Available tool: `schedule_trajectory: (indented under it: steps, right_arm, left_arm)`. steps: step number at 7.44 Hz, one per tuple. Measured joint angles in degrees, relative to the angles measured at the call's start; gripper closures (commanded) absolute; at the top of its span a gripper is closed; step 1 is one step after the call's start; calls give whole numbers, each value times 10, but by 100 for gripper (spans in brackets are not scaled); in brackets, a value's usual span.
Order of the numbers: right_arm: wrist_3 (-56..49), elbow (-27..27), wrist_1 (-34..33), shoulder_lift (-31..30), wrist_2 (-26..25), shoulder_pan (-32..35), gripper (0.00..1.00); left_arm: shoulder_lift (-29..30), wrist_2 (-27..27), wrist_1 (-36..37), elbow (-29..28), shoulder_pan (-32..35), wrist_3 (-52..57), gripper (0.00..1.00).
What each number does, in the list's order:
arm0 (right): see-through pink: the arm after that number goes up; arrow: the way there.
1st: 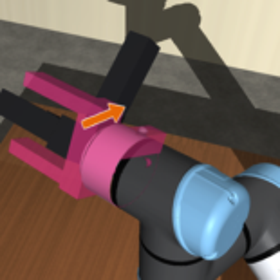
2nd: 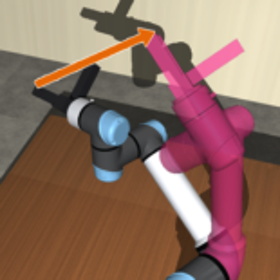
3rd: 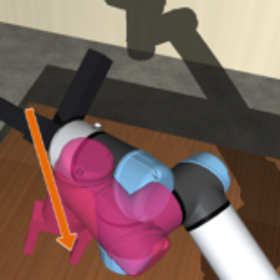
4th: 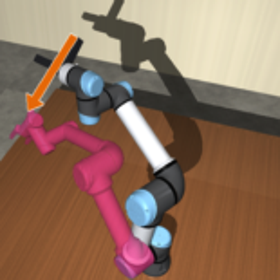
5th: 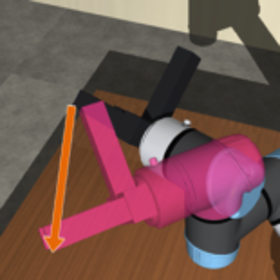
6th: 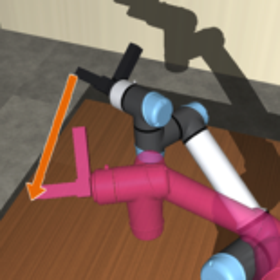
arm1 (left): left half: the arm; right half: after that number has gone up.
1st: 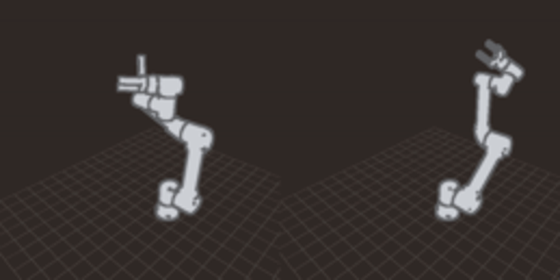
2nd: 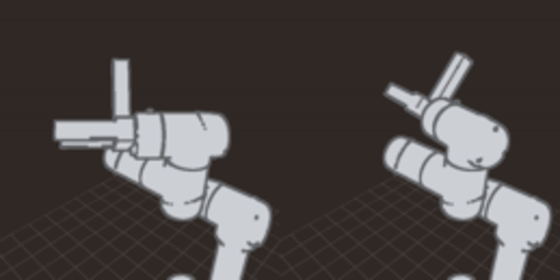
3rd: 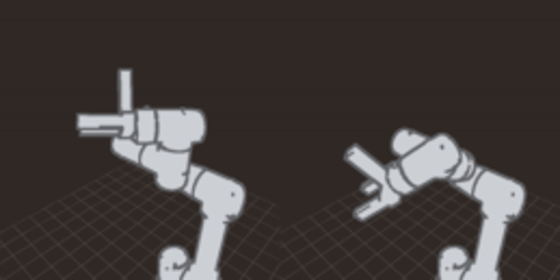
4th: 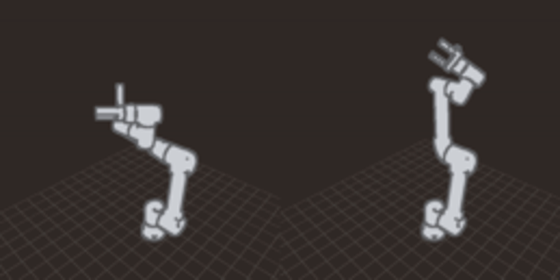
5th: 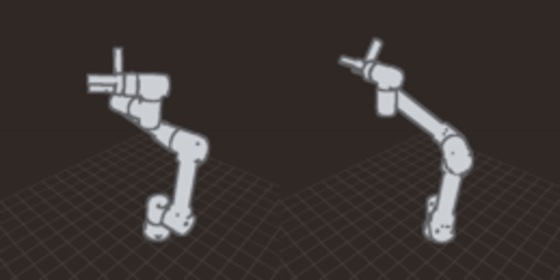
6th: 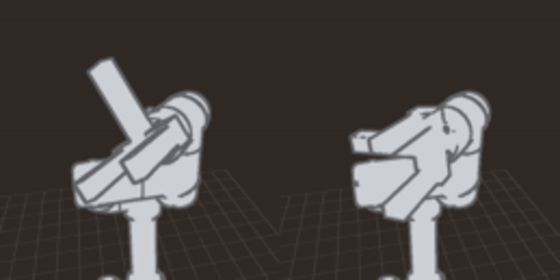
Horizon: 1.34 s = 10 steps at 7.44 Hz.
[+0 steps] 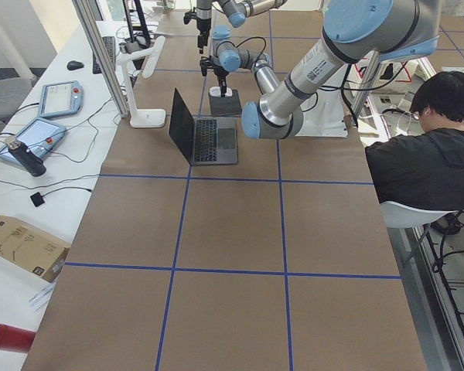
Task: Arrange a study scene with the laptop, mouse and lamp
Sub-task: 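Lower the white mouse onto the black mouse pad with the left gripper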
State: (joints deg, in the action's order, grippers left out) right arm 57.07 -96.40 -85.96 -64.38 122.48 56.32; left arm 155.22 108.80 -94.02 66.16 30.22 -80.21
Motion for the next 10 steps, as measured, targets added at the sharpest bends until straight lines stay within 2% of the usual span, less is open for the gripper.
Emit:
schedule_trajectory:
  steps: [2,3,5,8,10]
  right_arm:
    - [0,1,-1,-1,-8,0,1]
    - [0,2,-1,-2,-12,0,1]
    - [0,3,-3,-1,-13,-1,1]
    - [0,3,-4,-1,-13,-2,1]
    - [-1,4,-4,-1,-14,0,1]
  left_arm:
    - [15,-27,-10,-46,-9,31,59]
    - [17,-40,-13,-58,-13,47,22]
    - [18,-50,-15,-66,-21,59,1]
    - [18,-51,-15,-61,-29,61,1]
    - [-3,-48,-6,-13,-15,63,1]
